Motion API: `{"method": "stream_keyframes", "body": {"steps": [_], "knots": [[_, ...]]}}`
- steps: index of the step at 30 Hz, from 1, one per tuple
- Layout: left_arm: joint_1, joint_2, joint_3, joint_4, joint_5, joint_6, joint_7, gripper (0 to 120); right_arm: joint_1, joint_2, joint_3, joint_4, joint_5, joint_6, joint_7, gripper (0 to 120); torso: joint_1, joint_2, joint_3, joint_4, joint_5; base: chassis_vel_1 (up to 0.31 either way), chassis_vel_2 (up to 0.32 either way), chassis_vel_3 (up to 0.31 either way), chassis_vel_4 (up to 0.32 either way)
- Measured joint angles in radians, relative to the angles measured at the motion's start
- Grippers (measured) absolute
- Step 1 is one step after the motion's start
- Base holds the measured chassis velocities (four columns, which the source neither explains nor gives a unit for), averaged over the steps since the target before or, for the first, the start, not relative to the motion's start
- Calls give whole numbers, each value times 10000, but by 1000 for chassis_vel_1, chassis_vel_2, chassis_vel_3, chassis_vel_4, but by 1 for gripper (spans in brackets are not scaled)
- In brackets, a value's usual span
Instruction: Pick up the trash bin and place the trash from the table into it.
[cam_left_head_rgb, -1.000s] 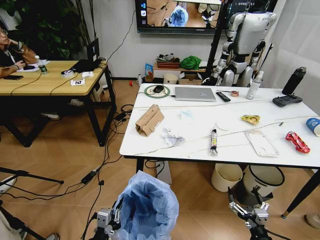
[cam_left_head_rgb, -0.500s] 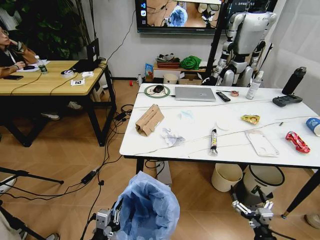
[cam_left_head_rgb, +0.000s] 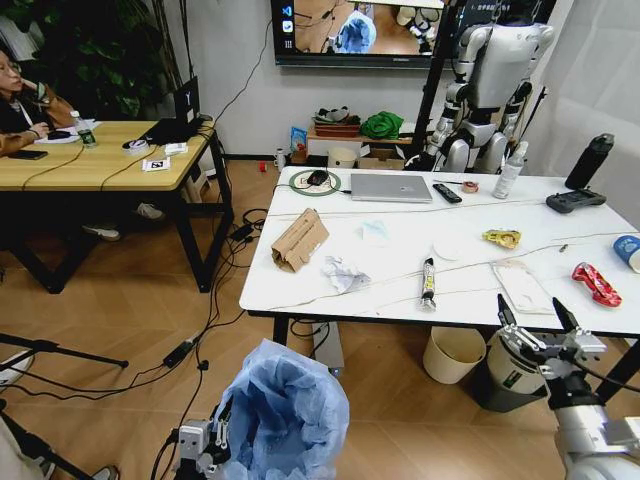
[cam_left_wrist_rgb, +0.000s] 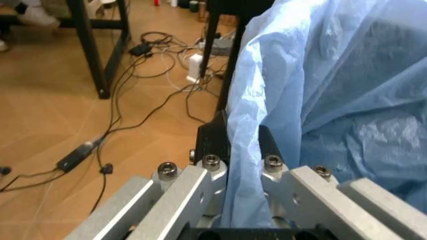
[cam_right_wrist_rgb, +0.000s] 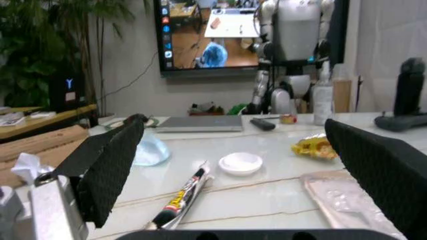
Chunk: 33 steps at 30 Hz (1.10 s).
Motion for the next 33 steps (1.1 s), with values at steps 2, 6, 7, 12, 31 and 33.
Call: {"method": "stream_keyframes", "body": {"steps": [2, 6, 7, 12, 31, 33], "knots": [[-1, -18, -21, -24, -36, 56, -68, 0, 169, -198, -154, 86, 176, -364, 173, 100, -1, 0, 0, 2, 0, 0, 0, 0, 0], [-26, 89, -48, -301, -301, 434, -302, 0, 1331, -1285, -883, 453, 1820, -2559, 1646, 100, -1, -3, -1, 5, -5, 0, 0, 0, 0], [21, 81, -89, -391, -344, 449, -303, 0, 1692, -1498, -1124, 469, 2151, -3090, 2017, 100, -1, -4, -1, 5, -12, 0, 0, 0, 0], [219, -62, -270, -626, -355, 350, -293, 0, 2983, -1887, -2343, 277, 2846, -4274, 2974, 100, 0, -5, -2, 4, -7, 0, 0, 0, 0], [276, -267, -187, -940, -549, 395, -227, 0, 5652, -1876, -5029, -1891, 2026, -5979, 3720, 100, -3, -7, -5, 4, -5, 0, 0, 0, 0], [276, -250, -126, -940, -707, 470, -224, 0, 5807, -1947, -5180, -1977, 2209, -6089, 3794, 100, -3, -7, -5, 5, -6, 0, 0, 0, 0]]}}
